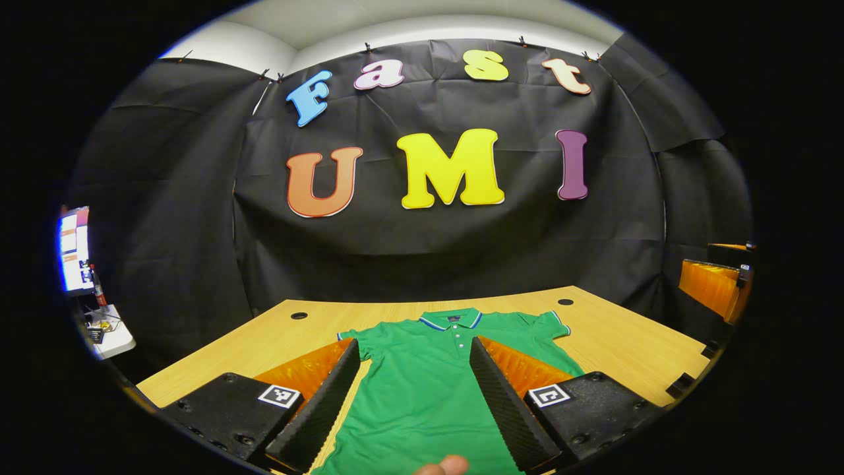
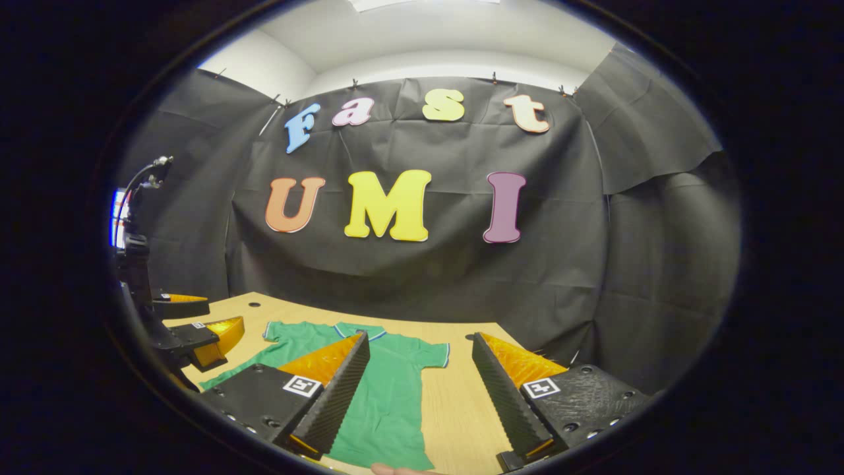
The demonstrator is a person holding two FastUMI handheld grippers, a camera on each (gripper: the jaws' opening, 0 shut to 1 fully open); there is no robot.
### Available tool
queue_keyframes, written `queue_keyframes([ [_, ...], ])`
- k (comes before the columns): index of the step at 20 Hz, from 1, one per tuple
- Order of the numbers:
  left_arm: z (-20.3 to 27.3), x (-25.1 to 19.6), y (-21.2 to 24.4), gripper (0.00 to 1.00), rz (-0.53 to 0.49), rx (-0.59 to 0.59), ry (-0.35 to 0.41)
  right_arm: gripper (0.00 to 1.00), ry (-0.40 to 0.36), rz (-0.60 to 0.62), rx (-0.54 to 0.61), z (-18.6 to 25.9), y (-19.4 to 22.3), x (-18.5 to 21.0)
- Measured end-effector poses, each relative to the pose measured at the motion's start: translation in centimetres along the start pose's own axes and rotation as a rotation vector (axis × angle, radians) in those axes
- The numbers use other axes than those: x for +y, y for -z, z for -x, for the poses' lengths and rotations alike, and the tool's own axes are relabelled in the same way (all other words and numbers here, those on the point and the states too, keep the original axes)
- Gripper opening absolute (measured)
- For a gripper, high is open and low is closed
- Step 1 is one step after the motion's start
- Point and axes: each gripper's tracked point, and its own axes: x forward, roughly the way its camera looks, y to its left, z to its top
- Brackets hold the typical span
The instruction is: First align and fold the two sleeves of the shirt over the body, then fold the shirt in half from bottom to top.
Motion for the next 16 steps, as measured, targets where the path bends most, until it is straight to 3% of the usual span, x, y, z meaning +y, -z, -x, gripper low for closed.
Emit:
queue_keyframes([
  [6, -0.6, 1.1, 0.6, 1.00, 0.011, 0.023, -0.038, 0.95, 0.016, -0.016, 0.027, -5.1, 0.3, -1.2],
  [16, -1.1, 1.4, 1.2, 1.00, -0.015, 0.031, -0.041, 0.95, 0.073, 0.017, 0.235, -23.4, 7.2, -4.3],
])
